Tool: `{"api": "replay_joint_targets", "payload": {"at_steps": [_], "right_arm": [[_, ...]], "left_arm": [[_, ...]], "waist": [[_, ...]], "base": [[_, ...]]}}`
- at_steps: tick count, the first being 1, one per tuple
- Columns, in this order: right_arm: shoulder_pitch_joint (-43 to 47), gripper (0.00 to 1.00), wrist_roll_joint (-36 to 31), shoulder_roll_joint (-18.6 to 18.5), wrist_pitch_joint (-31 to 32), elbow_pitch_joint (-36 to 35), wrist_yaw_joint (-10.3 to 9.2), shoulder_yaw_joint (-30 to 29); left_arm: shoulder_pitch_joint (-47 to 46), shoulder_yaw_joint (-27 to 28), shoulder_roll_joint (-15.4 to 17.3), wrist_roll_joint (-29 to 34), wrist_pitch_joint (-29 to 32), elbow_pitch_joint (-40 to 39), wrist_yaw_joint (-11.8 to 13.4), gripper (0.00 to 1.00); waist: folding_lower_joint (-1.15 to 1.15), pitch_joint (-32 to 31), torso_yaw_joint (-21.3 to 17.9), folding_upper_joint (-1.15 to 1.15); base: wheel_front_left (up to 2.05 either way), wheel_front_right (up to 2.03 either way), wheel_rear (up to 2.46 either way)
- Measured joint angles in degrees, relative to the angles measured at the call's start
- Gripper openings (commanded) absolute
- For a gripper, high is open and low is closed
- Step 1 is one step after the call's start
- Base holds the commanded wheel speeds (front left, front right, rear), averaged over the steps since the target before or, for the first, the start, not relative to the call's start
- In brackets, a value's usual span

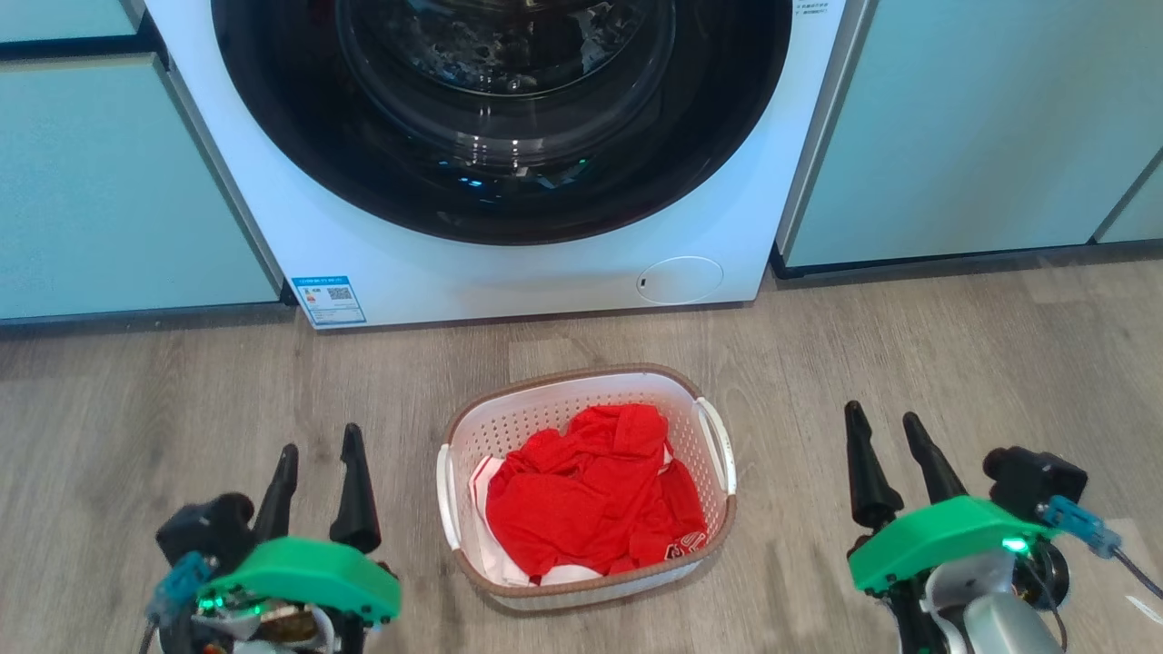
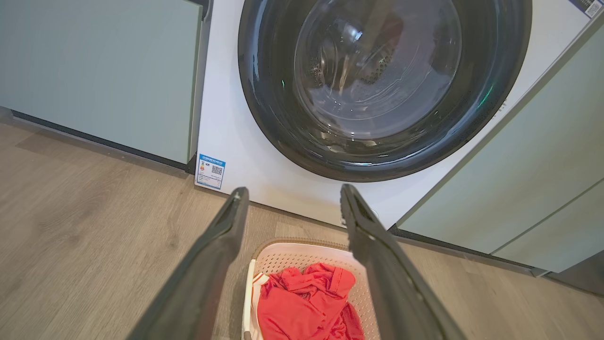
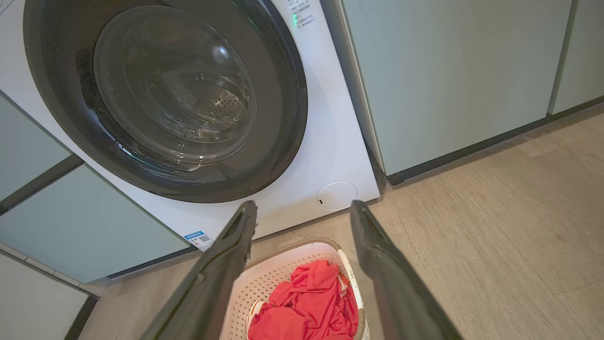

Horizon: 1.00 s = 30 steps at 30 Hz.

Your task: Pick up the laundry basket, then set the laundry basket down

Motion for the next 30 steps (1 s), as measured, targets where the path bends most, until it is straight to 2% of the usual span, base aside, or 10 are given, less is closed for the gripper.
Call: {"api": "replay_joint_targets", "payload": {"at_steps": [30], "right_arm": [[0.09,1.0,-20.49,-0.22,-5.0,-0.68,0.0,3.85]], "left_arm": [[4.17,-3.65,0.58,18.07,-5.06,-1.76,2.83,1.0]], "waist": [[0.0,-0.71,-0.18,0.0]], "base": [[0.0,0.0,0.0]]}}
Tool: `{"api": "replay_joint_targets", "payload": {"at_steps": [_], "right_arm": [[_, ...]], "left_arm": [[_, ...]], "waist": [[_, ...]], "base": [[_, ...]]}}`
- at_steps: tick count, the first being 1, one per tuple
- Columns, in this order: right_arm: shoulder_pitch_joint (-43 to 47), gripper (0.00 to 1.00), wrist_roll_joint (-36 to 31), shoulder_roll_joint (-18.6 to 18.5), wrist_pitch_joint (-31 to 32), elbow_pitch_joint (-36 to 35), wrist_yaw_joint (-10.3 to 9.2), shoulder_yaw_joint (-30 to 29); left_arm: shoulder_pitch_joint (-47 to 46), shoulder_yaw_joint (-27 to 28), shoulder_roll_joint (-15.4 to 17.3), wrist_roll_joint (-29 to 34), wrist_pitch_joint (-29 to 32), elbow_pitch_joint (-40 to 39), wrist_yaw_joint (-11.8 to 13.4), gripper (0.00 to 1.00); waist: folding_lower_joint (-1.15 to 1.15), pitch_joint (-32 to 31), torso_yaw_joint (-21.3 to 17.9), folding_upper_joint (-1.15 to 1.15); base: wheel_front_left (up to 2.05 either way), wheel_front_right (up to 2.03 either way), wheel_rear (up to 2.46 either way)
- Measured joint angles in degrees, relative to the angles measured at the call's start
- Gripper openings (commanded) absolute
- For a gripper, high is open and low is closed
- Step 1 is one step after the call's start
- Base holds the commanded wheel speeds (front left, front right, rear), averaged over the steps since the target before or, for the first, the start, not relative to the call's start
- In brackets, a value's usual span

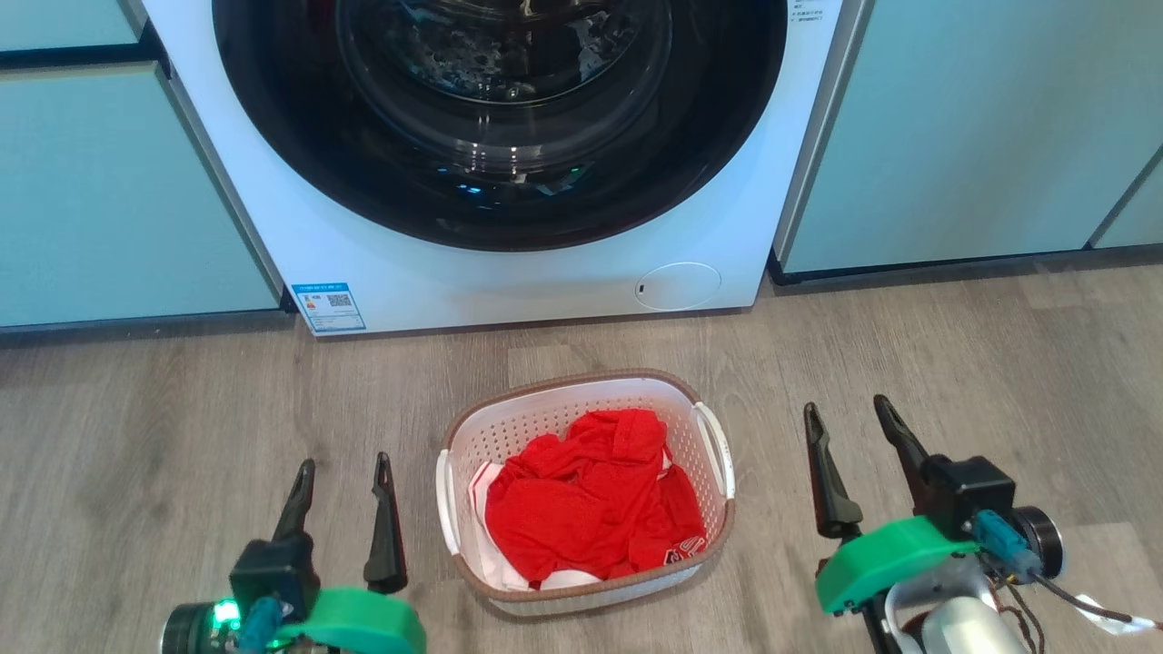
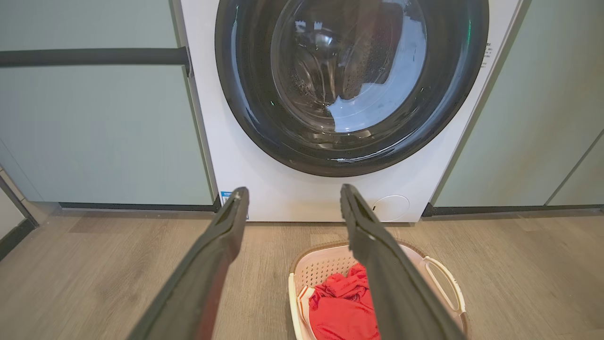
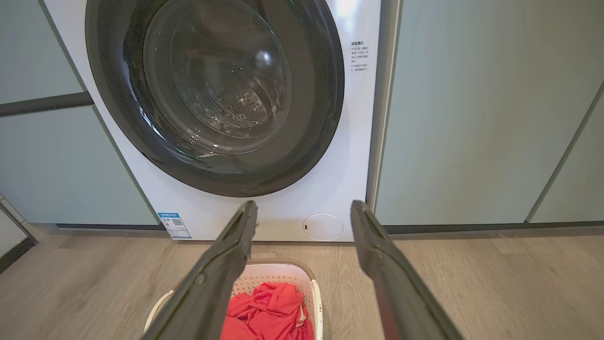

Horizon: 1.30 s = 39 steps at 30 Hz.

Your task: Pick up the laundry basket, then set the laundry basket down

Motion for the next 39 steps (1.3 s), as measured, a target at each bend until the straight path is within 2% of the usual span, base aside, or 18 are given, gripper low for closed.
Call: {"api": "replay_joint_targets", "payload": {"at_steps": [5,39], "right_arm": [[0.01,1.0,-2.1,0.0,-0.53,-0.02,0.0,0.53],[-0.04,1.0,-2.11,-0.03,-0.53,0.1,0.0,-0.4]], "left_arm": [[0.16,-0.81,0.12,1.82,-0.52,-0.13,0.52,1.0],[0.03,-1.07,0.2,1.42,-0.52,-0.04,0.51,1.0]], "waist": [[0.0,0.02,-0.04,0.0],[0.0,2.3,0.1,0.0]], "base": [[0.0,0.0,0.0],[0.0,0.0,0.0]]}}
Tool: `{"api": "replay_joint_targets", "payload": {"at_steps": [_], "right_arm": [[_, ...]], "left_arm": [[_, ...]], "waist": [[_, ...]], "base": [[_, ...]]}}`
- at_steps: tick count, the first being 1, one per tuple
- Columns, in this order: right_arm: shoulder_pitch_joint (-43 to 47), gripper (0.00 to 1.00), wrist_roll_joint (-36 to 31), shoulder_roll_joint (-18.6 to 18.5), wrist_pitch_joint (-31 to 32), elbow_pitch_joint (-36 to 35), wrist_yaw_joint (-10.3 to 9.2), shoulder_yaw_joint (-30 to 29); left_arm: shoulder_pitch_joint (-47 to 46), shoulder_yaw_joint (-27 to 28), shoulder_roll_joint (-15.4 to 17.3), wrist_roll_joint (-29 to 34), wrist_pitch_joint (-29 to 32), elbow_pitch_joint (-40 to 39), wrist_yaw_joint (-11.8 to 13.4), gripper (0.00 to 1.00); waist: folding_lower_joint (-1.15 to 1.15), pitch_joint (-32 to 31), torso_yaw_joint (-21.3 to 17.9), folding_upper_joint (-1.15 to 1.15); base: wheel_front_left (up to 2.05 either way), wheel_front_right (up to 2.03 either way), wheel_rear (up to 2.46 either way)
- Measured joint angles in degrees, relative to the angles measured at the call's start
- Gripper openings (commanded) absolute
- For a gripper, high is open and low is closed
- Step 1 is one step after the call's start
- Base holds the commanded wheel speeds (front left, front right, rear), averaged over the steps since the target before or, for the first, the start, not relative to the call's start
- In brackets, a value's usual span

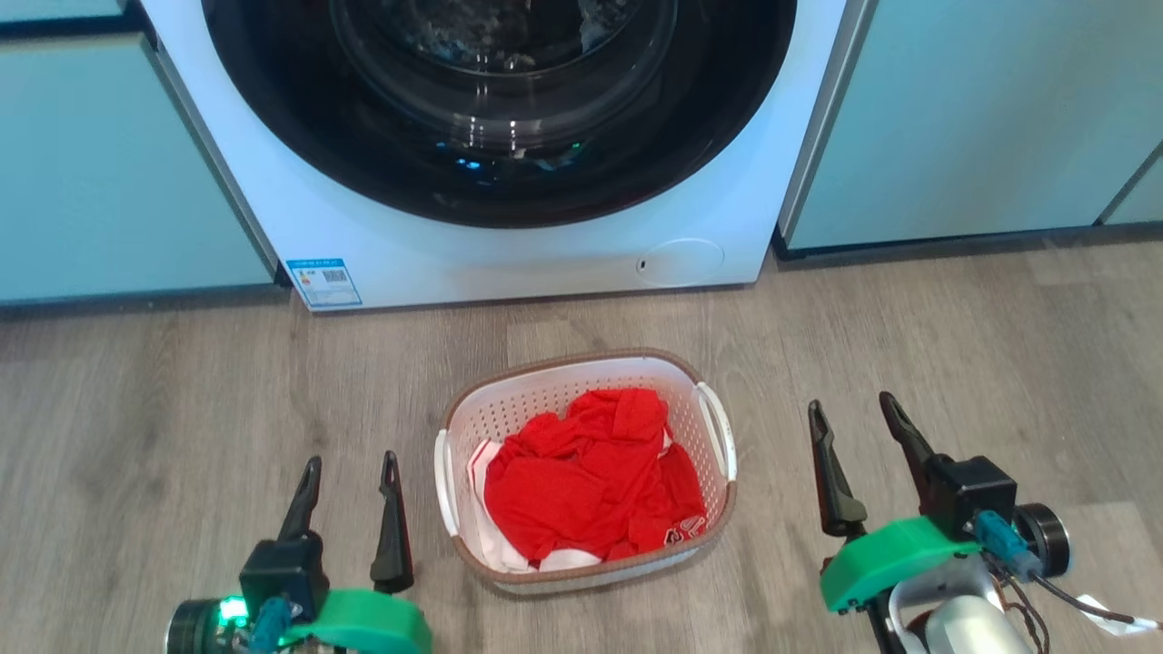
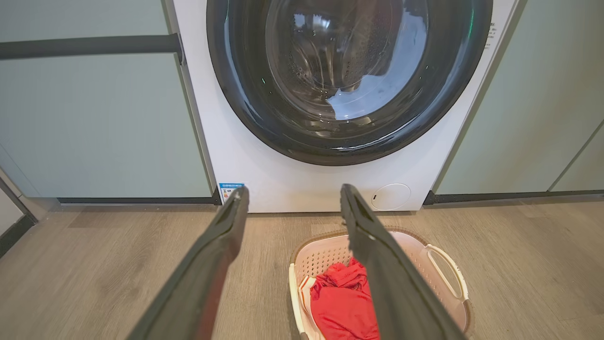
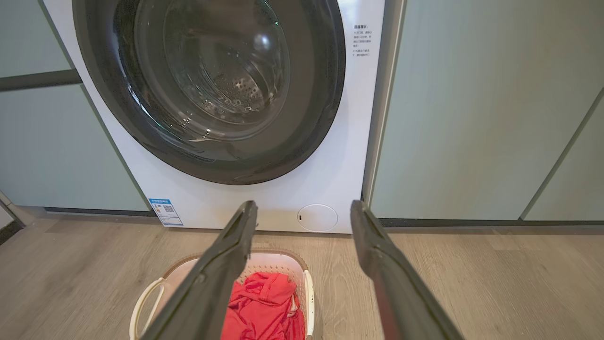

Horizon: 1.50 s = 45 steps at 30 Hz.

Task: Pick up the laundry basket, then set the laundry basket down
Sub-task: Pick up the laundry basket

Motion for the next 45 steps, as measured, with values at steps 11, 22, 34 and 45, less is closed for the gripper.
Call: {"api": "replay_joint_targets", "payload": {"at_steps": [11,22,34,45], "right_arm": [[-5.59,1.0,-1.66,-0.04,0.0,0.79,0.0,-0.73],[-15.18,1.0,-3.6,-0.33,-0.01,5.44,0.0,-2.63],[-24.93,1.0,-3.59,-2.33,-0.01,12.49,0.0,-4.22],[-32.01,1.0,-3.71,-3.68,-0.01,19.31,0.0,-5.47]], "left_arm": [[-7.16,-0.67,-0.01,-4.04,-0.16,2.12,0.01,1.0],[-18.44,-3.28,-0.08,-6.83,-0.16,9.68,0.23,1.0],[-29.65,-6.41,-0.43,-12.52,-0.18,18.29,0.67,1.0],[-38.15,-12.25,-0.75,-17.02,-0.18,24.85,0.58,1.0]], "waist": [[0.0,6.99,0.88,0.0],[0.01,18.17,2.43,0.0],[0.02,29.96,4.46,0.0],[0.01,39.52,5.87,-0.01]], "base": [[0.0,0.0,0.0],[0.0,0.0,0.0],[0.0,0.0,0.0],[0.0,0.0,0.0]]}}
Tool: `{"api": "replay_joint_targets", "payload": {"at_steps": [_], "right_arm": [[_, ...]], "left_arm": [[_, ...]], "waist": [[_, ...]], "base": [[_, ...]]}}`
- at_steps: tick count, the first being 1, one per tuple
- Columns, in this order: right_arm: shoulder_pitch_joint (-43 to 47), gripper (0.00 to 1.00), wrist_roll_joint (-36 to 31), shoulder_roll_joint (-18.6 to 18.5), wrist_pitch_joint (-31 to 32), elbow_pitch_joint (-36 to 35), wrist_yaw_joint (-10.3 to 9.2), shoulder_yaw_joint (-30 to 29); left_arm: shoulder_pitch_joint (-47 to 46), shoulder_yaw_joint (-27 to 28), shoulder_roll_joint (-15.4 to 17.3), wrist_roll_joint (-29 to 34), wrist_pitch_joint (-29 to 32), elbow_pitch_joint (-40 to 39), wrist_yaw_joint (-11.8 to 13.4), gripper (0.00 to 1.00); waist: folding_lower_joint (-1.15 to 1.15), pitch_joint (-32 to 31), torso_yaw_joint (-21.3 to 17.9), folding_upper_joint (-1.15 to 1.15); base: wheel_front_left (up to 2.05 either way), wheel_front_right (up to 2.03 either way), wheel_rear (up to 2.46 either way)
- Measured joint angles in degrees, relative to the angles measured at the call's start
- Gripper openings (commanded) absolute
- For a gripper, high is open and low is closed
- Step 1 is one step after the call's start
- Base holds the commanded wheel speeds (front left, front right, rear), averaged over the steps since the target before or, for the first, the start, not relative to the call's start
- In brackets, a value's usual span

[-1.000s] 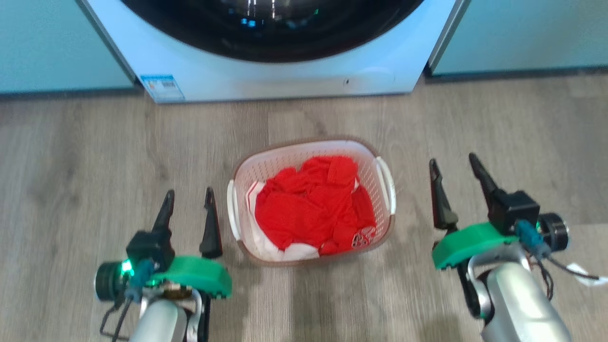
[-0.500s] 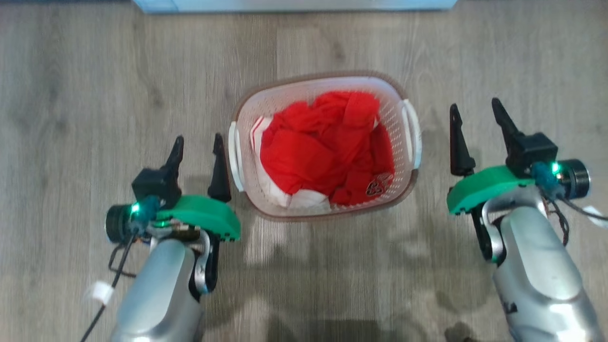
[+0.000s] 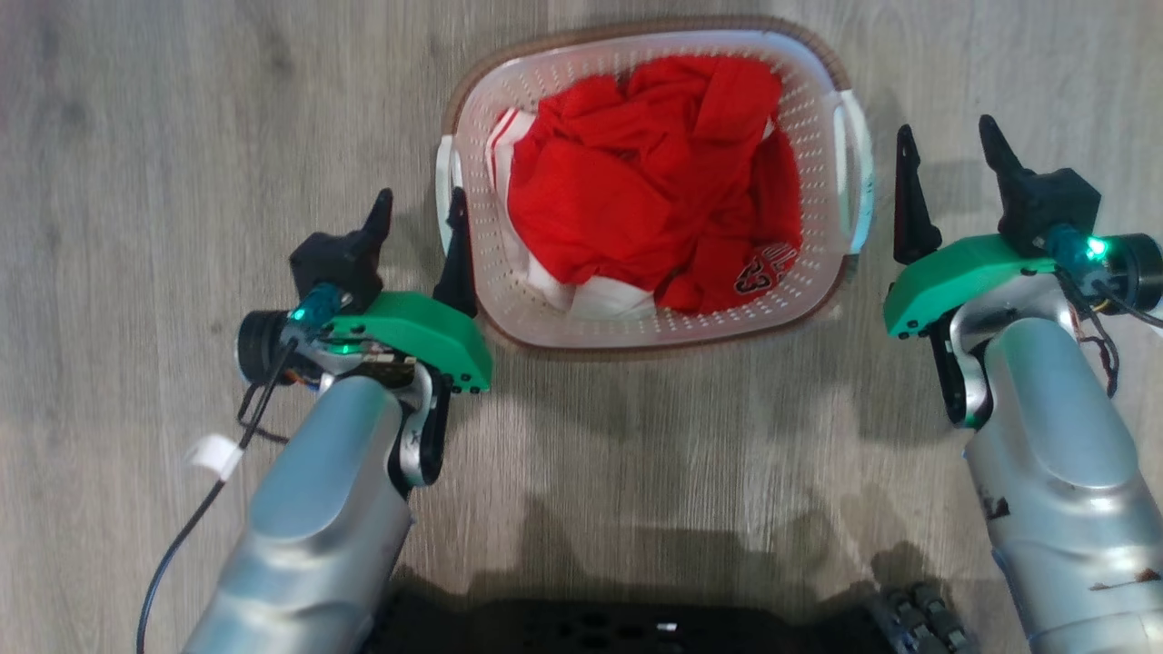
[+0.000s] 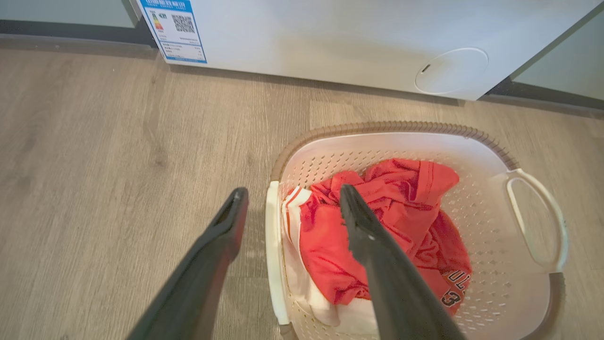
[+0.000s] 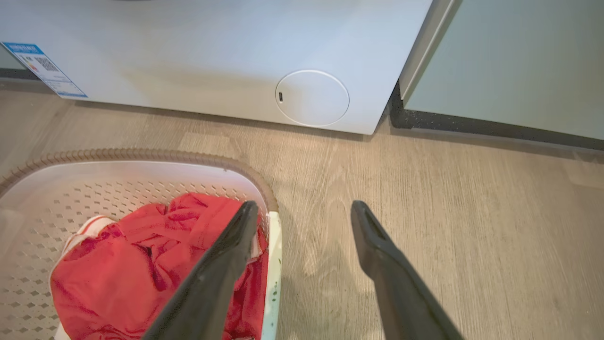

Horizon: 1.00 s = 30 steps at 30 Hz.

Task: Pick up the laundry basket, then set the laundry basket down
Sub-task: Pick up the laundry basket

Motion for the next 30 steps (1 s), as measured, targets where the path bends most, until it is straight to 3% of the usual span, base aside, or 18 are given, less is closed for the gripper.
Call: {"api": "replay_joint_targets", "payload": {"at_steps": [13,30], "right_arm": [[-2.52,1.0,-0.89,-0.04,-0.01,3.49,0.0,-0.14],[-5.05,1.0,-1.43,-1.48,-0.01,4.1,0.0,0.01]], "left_arm": [[-5.45,-6.21,-0.16,-8.06,0.0,8.35,-0.37,1.0],[-11.22,-11.87,-0.24,-14.49,0.0,13.38,-0.33,1.0]], "waist": [[-0.01,6.16,0.88,0.0],[-0.01,11.75,2.28,0.01]], "base": [[0.0,0.0,0.0],[0.0,0.0,0.0]]}}
